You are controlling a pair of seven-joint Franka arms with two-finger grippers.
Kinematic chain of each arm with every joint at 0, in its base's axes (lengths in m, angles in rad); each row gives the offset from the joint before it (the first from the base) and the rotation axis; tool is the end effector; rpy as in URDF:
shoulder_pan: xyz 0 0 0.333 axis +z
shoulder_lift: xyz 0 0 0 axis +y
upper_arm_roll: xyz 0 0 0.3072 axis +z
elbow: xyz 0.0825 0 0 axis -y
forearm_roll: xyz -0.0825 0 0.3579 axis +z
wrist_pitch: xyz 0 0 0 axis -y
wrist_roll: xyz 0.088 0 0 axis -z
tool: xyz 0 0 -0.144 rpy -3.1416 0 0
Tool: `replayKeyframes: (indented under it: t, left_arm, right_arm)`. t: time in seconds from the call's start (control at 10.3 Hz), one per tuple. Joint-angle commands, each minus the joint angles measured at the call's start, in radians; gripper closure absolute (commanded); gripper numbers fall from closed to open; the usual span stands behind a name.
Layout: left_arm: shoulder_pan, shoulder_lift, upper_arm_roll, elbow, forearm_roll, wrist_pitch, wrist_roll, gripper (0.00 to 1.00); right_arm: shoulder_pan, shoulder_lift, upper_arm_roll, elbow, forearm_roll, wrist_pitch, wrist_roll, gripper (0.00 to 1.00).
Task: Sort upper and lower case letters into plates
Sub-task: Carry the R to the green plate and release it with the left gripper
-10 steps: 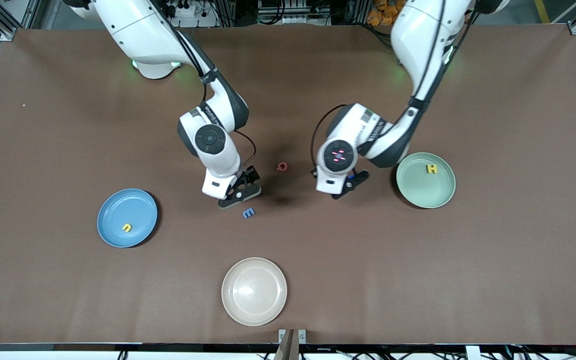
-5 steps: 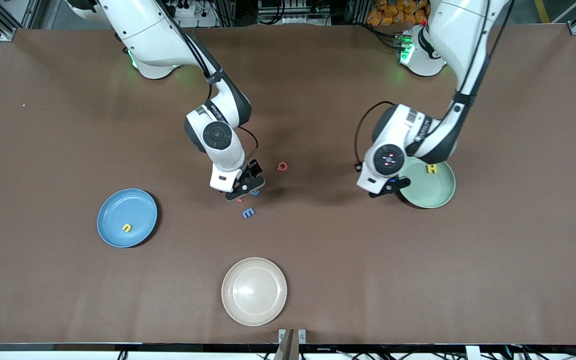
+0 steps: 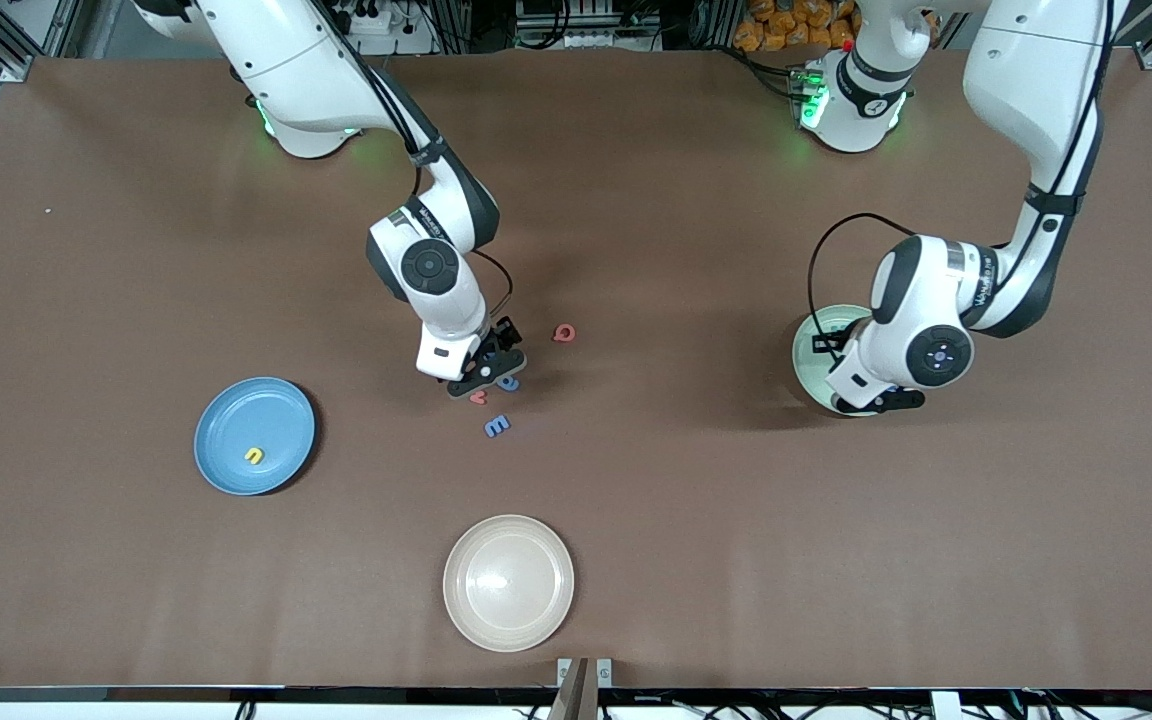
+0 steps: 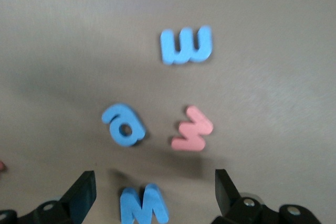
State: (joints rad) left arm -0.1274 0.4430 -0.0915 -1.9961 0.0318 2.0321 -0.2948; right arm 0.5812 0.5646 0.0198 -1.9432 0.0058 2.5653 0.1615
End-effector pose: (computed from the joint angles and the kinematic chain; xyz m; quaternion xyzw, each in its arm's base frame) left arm 0.5124 -0.1121 0.1891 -0.9792 -0.0277 0.1963 0.0438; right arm 0.5021 0.3441 0.1702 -0.9764 -0.2139 -0.0242 0.0171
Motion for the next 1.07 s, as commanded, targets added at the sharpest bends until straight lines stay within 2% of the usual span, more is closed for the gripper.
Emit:
replayKeyframes:
  t: [0.0,0.1,0.39,0.49,0.58,0.68,0.97]
  left_arm:
    - [-0.015,-0.033,-0.014,-0.105,0.031,0.135,-0.003,0.80]
    - [-0.015,-0.039,-0.014,-0.136,0.030,0.187,-0.003,0.80]
    - [-0.015,-0.040,-0.014,-0.147,0.030,0.194,-0.004,0.78]
    - [-0.015,-0.040,-0.014,-0.147,0.030,0.194,-0.004,0.49]
    - [-0.014,-0.038,-0.014,-0.147,0.030,0.194,-0.004,0.05]
    - [-0.015,-0.038,-0.016,-0.144,0.030,0.194,-0.012,0.00]
    - [-0.027,-0.046,-0.022,-0.126,0.016,0.171,-0.073,0.00]
  right_arm:
    - [-0.065,0.026,0.005,0.068,0.058,-0.008,0.023,0.00]
    - [-0.087,0.058,0.005,0.113,0.059,-0.017,0.047,0.00]
    - [-0.073,0.109,0.000,0.171,0.039,-0.080,0.154,0.00]
    - [-0.073,0.113,0.000,0.171,0.039,-0.080,0.155,0.00]
    - [-0.073,0.118,0.000,0.170,0.039,-0.080,0.159,0.00]
    - [-0.075,0.118,0.000,0.168,0.039,-0.082,0.159,0.00]
    - [-0.077,0.120,-0.001,0.161,0.039,-0.082,0.159,0.00]
